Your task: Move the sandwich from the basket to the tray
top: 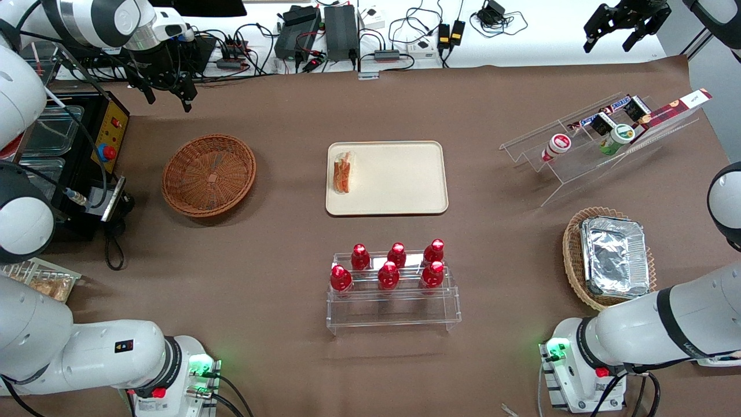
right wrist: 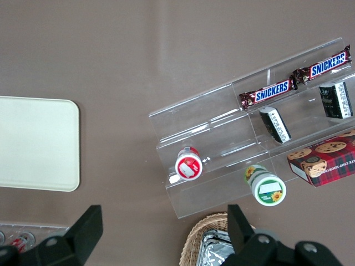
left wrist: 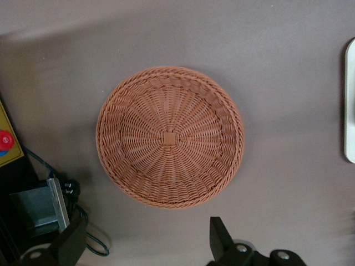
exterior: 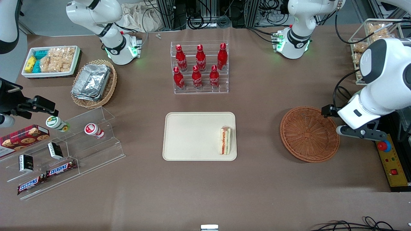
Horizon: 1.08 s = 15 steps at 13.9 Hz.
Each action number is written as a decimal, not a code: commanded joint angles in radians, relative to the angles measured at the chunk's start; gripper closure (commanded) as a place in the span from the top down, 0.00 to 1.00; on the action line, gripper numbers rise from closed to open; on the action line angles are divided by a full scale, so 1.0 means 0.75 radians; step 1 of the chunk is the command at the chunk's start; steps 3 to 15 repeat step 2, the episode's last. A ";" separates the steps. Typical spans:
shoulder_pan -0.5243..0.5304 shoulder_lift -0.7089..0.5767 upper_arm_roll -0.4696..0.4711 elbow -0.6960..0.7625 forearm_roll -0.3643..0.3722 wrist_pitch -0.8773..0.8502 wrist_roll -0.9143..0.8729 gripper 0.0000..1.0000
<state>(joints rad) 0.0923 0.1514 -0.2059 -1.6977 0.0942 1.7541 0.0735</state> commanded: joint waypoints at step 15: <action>-0.006 -0.030 0.017 0.005 -0.011 -0.003 0.143 1.00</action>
